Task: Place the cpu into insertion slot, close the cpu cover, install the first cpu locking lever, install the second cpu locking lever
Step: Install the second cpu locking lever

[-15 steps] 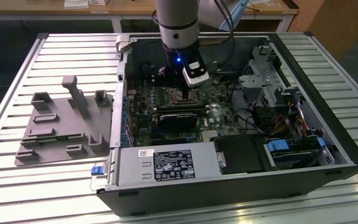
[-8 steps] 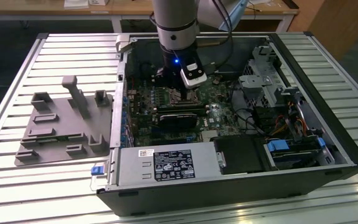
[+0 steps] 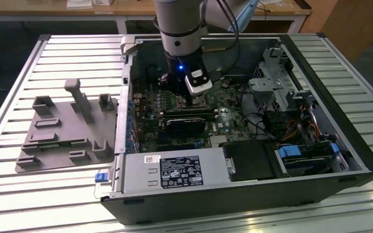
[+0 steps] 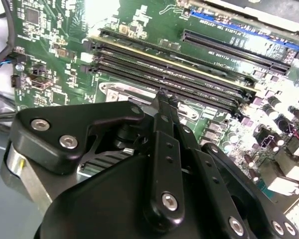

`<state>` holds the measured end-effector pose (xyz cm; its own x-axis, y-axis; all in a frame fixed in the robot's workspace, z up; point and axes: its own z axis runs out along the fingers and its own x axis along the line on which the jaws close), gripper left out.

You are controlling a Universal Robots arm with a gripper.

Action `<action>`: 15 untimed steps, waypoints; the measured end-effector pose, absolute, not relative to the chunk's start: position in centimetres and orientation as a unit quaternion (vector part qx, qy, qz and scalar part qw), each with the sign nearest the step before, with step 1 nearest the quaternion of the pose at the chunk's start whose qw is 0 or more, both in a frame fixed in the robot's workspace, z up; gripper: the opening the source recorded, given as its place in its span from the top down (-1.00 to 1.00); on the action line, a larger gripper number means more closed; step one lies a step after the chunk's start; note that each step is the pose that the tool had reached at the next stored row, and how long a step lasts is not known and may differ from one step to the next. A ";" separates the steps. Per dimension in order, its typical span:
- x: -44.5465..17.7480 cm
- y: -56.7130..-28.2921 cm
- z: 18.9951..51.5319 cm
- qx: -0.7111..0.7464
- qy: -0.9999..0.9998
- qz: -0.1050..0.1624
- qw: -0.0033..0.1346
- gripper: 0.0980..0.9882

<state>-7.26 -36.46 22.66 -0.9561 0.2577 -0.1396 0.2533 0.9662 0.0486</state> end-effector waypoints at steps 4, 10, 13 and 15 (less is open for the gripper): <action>-7.4 -36.6 22.4 0.129 0.989 0.015 0.073 0.99; -7.4 -36.6 22.3 0.129 0.989 0.015 0.073 0.99; -7.5 -36.6 22.2 0.128 0.989 0.020 0.072 0.99; -7.6 -36.7 22.0 0.126 0.989 0.025 0.071 0.99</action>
<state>-7.58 -36.74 22.03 -0.9583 0.2521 -0.1346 0.2450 0.9672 0.0674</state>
